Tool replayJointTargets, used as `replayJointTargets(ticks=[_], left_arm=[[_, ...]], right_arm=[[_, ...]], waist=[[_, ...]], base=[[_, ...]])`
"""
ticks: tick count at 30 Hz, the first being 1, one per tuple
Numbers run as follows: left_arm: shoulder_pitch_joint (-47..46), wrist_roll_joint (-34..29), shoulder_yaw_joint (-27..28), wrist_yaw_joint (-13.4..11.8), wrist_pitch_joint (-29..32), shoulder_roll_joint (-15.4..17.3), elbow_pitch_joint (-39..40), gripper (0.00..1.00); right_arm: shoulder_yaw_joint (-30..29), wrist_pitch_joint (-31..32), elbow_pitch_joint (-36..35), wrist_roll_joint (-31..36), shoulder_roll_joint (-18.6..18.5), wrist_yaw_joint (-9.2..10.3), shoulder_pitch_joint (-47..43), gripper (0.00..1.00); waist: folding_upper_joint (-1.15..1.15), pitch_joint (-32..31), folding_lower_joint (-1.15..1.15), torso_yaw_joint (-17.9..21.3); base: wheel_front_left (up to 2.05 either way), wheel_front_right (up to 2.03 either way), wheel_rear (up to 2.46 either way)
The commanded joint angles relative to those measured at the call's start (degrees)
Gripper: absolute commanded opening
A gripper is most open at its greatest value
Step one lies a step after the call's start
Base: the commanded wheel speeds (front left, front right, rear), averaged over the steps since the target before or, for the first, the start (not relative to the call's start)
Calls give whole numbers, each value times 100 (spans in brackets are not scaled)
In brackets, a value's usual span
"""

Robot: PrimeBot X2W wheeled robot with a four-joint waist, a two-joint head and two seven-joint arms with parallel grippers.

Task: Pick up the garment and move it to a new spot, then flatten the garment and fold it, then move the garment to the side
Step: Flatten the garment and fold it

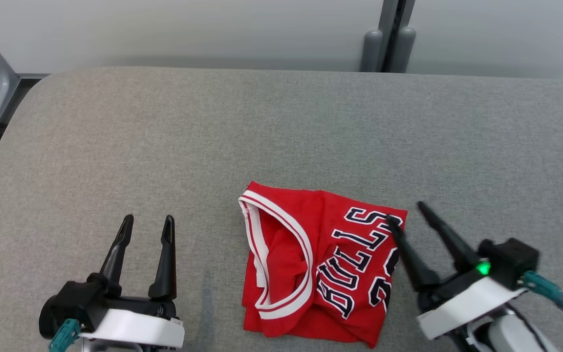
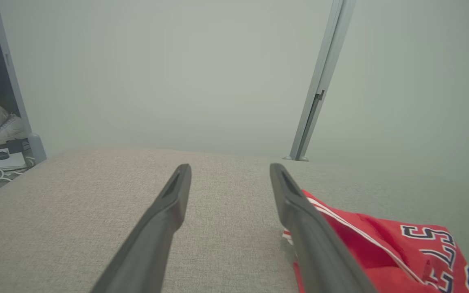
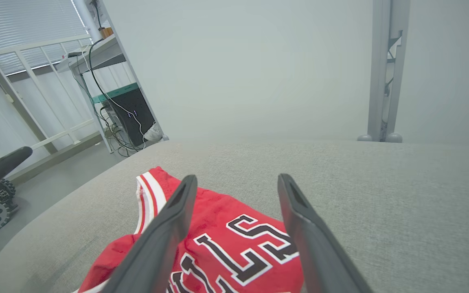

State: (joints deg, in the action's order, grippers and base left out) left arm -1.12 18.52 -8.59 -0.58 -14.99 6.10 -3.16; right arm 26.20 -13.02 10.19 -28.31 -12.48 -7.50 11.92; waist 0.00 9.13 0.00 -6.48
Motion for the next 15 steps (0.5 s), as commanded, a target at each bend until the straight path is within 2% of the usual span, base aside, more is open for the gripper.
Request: replayJointTargets(ticks=[1, 3, 4, 5, 8, 15], left_arm=[[90, -47, 20, -22, -25, 23, 18, 100], [86, -49, 26, -33, -25, 35, 40, 100], [130, -67, 31, -41, -25, 55, 59, 100], [130, -67, 31, -41, -25, 55, 59, 100], [207, -79, 54, -78, -24, 117, 85, 100], [364, -86, 40, -136, 51, 183, 165, 100]], right_arm=[[-203, -44, -81, 79, -11, 2, -116, 100], [-614, -63, -229, 224, 13, 2, -274, 100], [-1001, -48, -383, 357, 36, 2, -420, 100], [-1001, -48, -383, 357, 36, 2, -420, 100], [-1704, 76, -697, 617, 89, 2, -757, 100], [-2559, 485, -1263, 998, 254, 2, -1451, 100]], waist=[[0, -63, 0, 60], [0, -108, 0, 103], [0, -144, 0, 146], [0, -144, 0, 146], [0, -245, 0, 230], [0, -425, 0, 337]], base=[[0, 0, 0], [0, 0, 0], [0, 0, 0], [0, 0, 0], [0, 0, 0], [0, 0, 0]])
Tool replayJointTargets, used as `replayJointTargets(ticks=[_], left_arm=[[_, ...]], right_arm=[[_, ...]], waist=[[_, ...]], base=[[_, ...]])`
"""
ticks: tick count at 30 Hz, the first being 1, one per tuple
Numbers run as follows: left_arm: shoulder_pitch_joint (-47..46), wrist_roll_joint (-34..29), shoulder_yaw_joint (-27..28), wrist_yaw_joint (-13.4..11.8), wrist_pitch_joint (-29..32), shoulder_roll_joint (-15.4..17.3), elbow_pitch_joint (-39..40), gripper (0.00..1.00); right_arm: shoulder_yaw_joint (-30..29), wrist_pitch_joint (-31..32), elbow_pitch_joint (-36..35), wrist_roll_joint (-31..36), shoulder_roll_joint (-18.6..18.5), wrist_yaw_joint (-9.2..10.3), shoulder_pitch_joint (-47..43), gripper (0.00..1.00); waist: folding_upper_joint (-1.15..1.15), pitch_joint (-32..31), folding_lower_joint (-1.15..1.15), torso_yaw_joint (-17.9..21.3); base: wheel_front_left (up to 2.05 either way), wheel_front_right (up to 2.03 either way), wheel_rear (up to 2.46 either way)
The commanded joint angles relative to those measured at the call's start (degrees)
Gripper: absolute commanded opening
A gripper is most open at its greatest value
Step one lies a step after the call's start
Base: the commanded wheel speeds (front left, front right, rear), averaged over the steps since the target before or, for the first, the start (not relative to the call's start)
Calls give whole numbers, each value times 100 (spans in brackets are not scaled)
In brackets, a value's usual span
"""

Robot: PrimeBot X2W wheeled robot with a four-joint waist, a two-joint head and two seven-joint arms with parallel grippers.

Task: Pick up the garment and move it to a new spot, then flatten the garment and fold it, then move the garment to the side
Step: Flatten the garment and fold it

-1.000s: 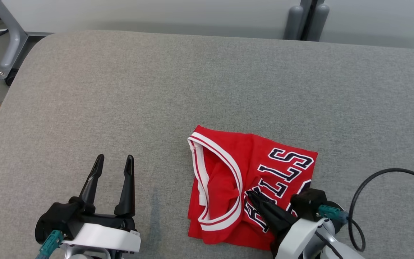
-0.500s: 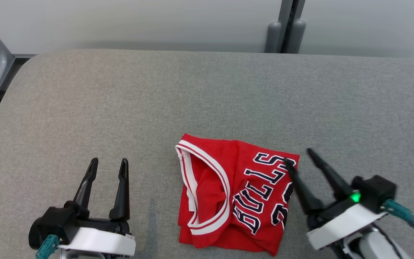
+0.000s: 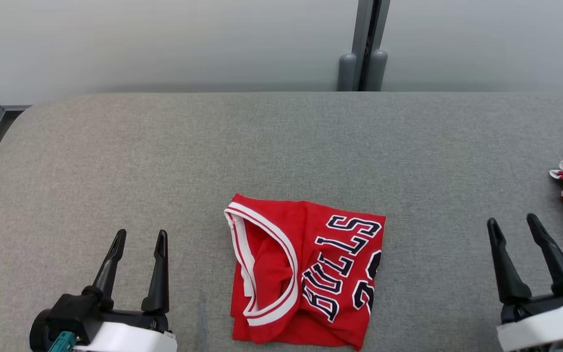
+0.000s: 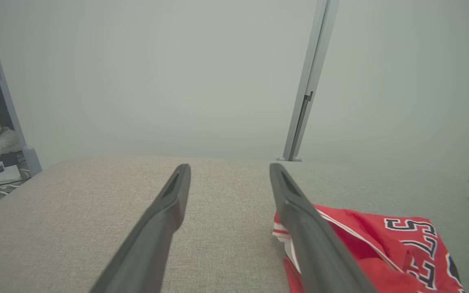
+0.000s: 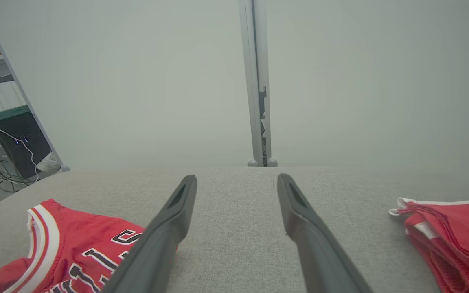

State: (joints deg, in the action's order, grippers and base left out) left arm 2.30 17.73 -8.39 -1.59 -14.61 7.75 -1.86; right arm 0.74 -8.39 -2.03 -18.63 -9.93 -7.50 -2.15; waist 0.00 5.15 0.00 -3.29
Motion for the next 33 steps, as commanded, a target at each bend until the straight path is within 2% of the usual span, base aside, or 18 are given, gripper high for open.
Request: replayJointTargets(ticks=[1, 11, 33], left_arm=[[56, -5, 14, -46, 23, 21, 47, 100], [89, 15, -49, -76, 114, 78, 129, 100], [50, 83, -137, -123, 94, 97, 153, 100]], right_arm=[[-98, 93, -92, 77, 11, 2, -145, 100], [-313, 415, -507, 263, 196, 2, -541, 100], [-174, 544, -518, 301, 181, 2, -470, 100]], waist=[[0, -45, 0, 32], [0, -93, 0, 82], [0, -79, 0, -13]], base=[[0, 0, 0], [0, 0, 0], [0, 0, 0]])
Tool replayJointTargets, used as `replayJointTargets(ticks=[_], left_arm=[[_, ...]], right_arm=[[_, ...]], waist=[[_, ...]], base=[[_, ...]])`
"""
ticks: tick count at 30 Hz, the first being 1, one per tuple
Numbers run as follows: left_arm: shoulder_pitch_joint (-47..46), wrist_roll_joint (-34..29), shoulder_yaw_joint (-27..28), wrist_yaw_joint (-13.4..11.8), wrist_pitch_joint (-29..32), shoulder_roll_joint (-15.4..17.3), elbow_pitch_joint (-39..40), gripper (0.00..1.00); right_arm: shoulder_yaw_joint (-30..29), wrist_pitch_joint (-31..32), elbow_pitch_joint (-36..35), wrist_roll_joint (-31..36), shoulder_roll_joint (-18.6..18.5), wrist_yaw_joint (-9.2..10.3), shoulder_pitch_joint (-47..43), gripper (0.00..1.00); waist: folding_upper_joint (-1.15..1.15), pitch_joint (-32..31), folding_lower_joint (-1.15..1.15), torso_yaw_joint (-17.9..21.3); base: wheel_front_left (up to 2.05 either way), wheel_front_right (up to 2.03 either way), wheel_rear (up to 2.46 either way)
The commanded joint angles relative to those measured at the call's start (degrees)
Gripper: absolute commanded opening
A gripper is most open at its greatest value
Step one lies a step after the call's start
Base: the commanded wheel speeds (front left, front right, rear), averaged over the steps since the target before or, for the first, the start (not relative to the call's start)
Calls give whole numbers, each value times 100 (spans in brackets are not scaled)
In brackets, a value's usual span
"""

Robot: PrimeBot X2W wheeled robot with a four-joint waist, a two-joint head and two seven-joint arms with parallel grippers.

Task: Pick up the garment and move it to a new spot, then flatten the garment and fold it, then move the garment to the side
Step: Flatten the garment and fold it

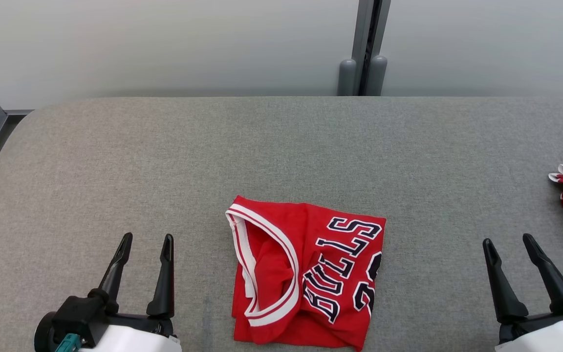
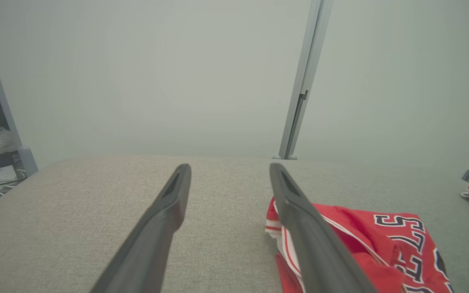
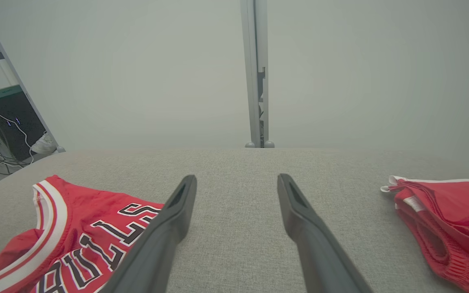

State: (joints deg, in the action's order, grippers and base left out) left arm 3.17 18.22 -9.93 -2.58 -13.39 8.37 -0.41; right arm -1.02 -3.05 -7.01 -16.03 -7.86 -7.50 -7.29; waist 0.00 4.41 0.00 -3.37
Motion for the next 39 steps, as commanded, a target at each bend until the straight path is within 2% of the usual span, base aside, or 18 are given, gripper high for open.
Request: replayJointTargets(ticks=[1, 2, 3, 4, 5, 6, 13, 24, 39], left_arm=[[-32, 37, 15, -29, -32, 37, 6, 100], [-31, 39, 12, -36, -29, 36, 6, 100], [-32, 42, 11, -42, -28, 37, 6, 100], [-37, 46, 8, -45, -32, 37, 10, 100], [-45, 49, 8, -48, -34, 40, 14, 100], [-56, 49, 5, -48, -37, 42, 17, 100], [-164, 59, -24, -30, -66, 39, -7, 100], [-315, 95, -75, 25, -124, -60, -111, 100], [-428, 108, -74, 109, -175, -182, -230, 100]], right_arm=[[5, 19, -18, 44, -19, 2, 40, 100], [9, 28, -16, 46, -14, 2, 36, 75], [17, 43, -12, 47, -5, 2, 35, 40], [46, 66, -2, 38, 1, 2, 41, 24], [94, 68, -3, 30, -6, 2, 65, 2], [159, 104, 11, 0, -23, 2, 92, 0], [986, 156, 176, -156, -122, 2, 375, 0], [3081, 150, 972, -656, -177, 2, 1106, 0], [3977, -4, 2547, -1049, -177, 2, 2096, 0]], waist=[[0, -5, 0, -9], [0, -5, 0, -14], [0, -1, 0, -18], [0, 4, 0, -21], [0, 13, 0, -23], [0, 25, 0, -25], [0, 105, 0, -84], [0, 290, 0, -370], [0, 475, 0, -650]], base=[[0, 0, 0], [0, 0, 0], [0, 0, 0], [0, 0, 0], [0, 0, 0], [0, 0, 0], [0, 0, 0], [0, 0, 0], [0, 0, 0]])
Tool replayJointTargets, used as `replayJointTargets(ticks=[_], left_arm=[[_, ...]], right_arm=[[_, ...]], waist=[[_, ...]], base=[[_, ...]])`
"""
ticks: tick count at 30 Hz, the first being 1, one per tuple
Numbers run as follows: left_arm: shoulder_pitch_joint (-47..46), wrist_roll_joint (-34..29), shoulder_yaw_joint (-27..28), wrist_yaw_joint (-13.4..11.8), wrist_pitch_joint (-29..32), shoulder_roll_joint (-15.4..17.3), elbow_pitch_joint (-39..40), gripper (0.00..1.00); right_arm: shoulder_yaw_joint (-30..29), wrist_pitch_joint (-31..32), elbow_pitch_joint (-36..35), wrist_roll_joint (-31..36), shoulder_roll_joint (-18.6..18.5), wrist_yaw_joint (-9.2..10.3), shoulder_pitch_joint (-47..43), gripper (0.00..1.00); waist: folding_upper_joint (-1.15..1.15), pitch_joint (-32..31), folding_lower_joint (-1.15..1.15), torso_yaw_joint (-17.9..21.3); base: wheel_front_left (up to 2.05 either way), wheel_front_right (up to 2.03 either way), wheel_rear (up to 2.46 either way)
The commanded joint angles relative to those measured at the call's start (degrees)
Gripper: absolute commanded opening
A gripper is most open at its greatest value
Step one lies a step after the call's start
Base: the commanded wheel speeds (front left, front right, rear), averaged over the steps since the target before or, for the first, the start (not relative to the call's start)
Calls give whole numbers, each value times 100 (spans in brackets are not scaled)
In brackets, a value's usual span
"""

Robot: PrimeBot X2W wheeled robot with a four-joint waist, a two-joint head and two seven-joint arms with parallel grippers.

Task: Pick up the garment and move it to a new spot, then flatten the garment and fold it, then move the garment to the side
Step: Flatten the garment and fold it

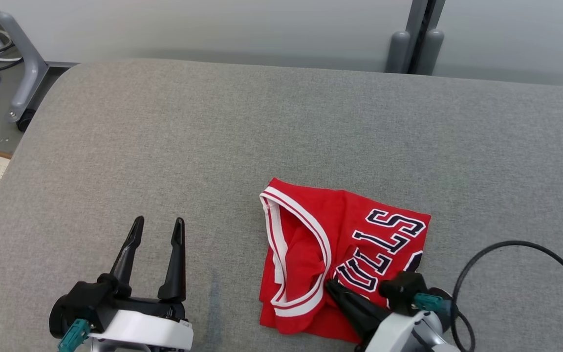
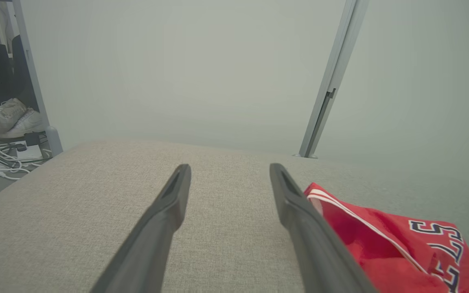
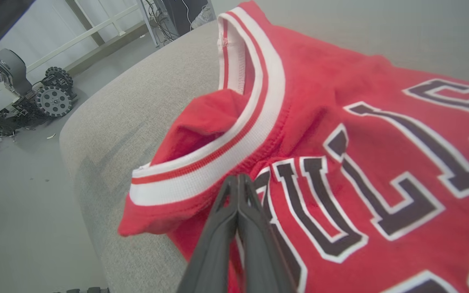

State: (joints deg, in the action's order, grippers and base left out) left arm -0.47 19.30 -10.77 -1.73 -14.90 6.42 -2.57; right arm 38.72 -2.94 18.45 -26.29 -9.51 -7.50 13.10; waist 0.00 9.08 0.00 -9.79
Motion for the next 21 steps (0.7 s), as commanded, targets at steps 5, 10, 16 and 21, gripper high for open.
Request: replayJointTargets(ticks=[5, 10, 16, 21], left_arm=[[-111, -26, 29, 50, -33, -29, -57, 100], [-116, -69, 57, 77, -32, -72, -69, 100], [-131, -108, 80, 123, -32, -98, -80, 100], [-151, -120, 97, 164, -33, -137, -95, 100]], right_arm=[[340, -64, 348, -173, 82, 2, 385, 0], [713, -104, 699, -380, 184, 2, 721, 0], [1085, -202, 974, -611, 281, 2, 1053, 0], [1320, -362, 1236, -823, 342, 2, 1306, 0]], waist=[[0, 26, 0, -57], [0, 16, 0, -110], [0, 45, 0, -152], [0, 95, 0, -195]], base=[[0, 0, 0], [0, 0, 0], [0, 0, 0], [0, 0, 0]])
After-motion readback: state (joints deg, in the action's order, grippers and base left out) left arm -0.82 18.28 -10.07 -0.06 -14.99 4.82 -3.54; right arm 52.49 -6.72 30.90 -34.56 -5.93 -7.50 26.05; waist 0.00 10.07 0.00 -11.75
